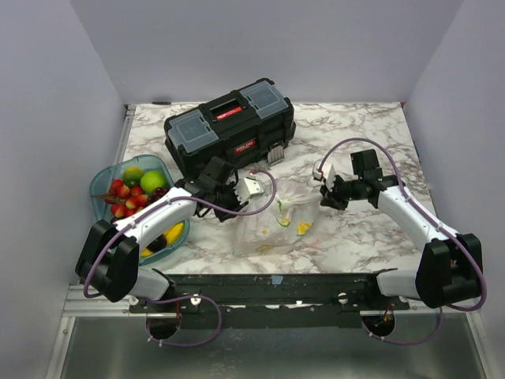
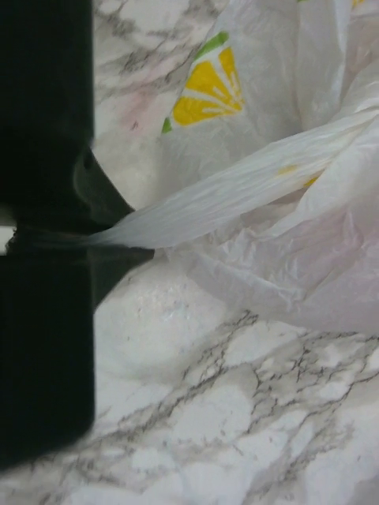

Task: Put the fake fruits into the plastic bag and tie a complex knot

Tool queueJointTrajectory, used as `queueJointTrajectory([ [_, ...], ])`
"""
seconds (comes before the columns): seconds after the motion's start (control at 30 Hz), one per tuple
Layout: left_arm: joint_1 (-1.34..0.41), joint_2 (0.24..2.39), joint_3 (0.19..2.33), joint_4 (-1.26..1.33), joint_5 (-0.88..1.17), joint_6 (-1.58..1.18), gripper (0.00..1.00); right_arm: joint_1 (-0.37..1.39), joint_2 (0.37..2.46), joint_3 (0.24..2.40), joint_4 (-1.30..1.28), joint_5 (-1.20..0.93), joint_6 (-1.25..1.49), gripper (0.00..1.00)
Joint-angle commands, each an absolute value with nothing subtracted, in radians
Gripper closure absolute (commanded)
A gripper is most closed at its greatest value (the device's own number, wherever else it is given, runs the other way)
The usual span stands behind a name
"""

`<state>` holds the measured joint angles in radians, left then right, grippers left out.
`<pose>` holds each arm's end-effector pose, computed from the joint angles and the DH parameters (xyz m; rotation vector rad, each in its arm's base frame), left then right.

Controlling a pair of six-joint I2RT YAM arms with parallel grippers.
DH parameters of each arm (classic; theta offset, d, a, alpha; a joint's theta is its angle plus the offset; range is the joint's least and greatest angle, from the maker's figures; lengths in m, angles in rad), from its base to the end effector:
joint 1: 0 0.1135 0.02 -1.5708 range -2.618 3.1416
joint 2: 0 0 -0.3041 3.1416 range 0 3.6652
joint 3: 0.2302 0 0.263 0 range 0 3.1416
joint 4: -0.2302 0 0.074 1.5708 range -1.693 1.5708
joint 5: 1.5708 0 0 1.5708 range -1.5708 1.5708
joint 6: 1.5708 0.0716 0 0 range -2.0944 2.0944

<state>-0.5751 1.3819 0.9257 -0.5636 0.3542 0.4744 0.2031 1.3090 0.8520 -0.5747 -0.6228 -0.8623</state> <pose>0.2325 -0.1803 0.2330 1.3986 2.1567 -0.4954 0.2515 0.0944 0.2347 -1.3989 1.9538 0.5149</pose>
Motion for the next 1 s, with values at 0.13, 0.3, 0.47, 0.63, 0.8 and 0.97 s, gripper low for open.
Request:
queueJointTrajectory([
  [0.13,-0.507,1.345,0.926,-0.573,0.31,0.44,1.0,0.188,1.257,0.839,-0.456,-0.448,-0.73,0.99],
  [0.3,-0.36,1.299,0.895,-0.585,0.335,0.427,1.0,0.098,1.242,0.828,-0.453,-0.43,-0.712,0.99],
  [0.47,-0.324,1.247,0.856,-0.57,0.331,0.463,1.0,0.043,1.239,0.818,-0.49,-0.458,-0.759,0.99],
  [0.63,-0.344,1.246,0.869,-0.575,0.414,0.479,1.0,0.044,1.233,0.812,-0.545,-0.59,-0.795,0.99],
  [0.8,-0.402,1.295,0.915,-0.602,0.412,0.513,0.67,0.069,1.264,0.879,-0.701,-0.684,-0.849,0.54],
  [0.97,-0.423,1.333,0.922,-0.574,0.381,0.561,0.44,0.075,1.241,0.935,-0.697,-0.712,-0.805,0.1],
])
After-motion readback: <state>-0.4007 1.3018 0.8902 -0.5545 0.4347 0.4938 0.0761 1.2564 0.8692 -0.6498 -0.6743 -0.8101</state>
